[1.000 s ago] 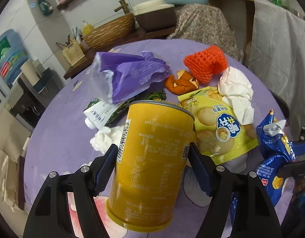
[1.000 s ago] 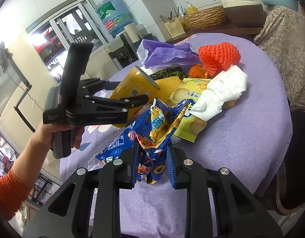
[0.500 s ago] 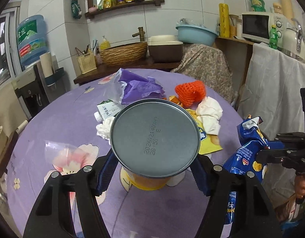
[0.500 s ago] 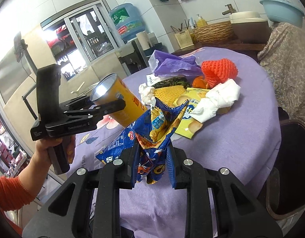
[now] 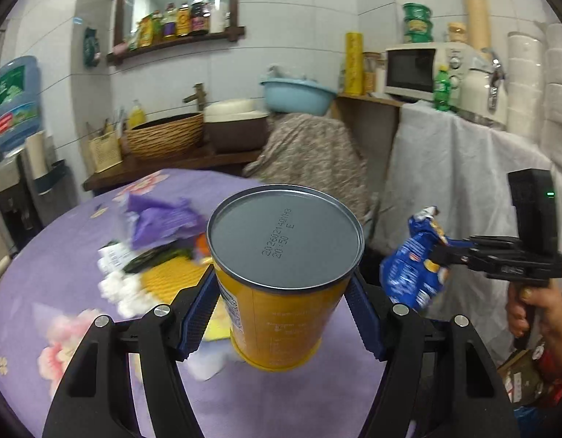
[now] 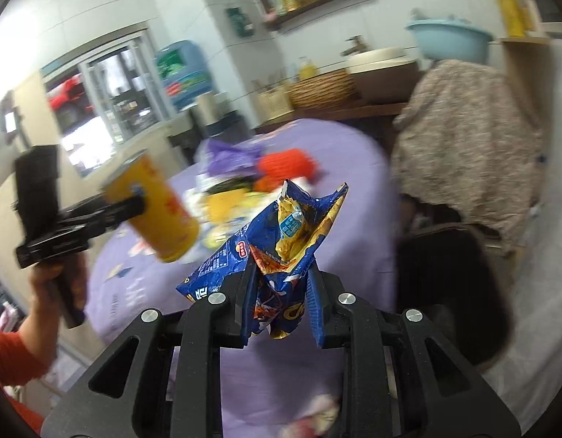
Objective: Collect trash
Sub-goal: 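Grasp the yellow can with the left tool while the right tool lifts the blue bag, then carry the blue bag over the bin and open the right tool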
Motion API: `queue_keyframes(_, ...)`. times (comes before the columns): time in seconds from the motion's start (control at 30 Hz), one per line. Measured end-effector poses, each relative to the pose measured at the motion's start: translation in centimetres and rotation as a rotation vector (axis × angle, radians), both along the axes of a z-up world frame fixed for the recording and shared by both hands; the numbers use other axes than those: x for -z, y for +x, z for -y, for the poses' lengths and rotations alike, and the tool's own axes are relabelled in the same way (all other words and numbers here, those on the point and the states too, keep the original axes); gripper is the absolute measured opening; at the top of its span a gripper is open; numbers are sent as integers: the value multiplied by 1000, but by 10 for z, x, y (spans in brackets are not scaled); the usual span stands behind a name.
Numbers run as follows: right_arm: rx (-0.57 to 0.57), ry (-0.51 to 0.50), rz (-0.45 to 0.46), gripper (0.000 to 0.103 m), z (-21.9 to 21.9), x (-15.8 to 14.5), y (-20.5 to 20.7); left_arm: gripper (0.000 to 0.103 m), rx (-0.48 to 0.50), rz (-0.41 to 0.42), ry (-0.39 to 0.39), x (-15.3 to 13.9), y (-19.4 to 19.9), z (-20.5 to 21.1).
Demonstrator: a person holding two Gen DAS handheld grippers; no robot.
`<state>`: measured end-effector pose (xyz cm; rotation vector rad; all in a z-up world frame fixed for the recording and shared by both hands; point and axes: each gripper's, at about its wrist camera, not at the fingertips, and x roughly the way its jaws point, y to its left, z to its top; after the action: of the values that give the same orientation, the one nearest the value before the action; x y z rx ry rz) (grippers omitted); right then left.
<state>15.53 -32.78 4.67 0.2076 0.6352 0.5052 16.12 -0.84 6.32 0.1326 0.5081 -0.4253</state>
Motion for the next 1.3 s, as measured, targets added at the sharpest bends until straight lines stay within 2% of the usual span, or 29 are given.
queue_keyframes(0.13, 180, -140, -73, 25, 44, 20, 35, 67, 99, 9, -5, 1, 9, 53)
queue_keyframes(0.3, 221, -236, -237, 25, 64, 80, 85, 67, 188, -32, -26, 20, 24, 111)
queue_keyframes(0.5, 219, -284, -419, 25, 64, 158, 130, 67, 219, -88, -21, 52, 38, 155)
queue_keyframes(0.7, 197, -394, -564, 25, 47, 221, 169, 67, 223, -128, -24, 64, 48, 166)
queue_keyframes(0.9, 180, -492, -673, 25, 34, 254, 199, 67, 222, -154, -18, 74, 51, 171)
queue_keyframes(1.1, 175, -595, -743, 26, 26, 282, 214, 67, 231, -167, 5, 85, 51, 177)
queue_keyframes(1.17, 182, -611, -755, 39, 26, 286, 216, 67, 231, -171, 4, 86, 51, 176)
queue_keyframes(1.23, 185, -626, -739, 64, 24, 284, 215, 67, 230, -173, 1, 86, 51, 175)
queue_keyframes(1.3, 184, -646, -717, 66, 24, 282, 221, 67, 229, -174, 4, 87, 51, 175)
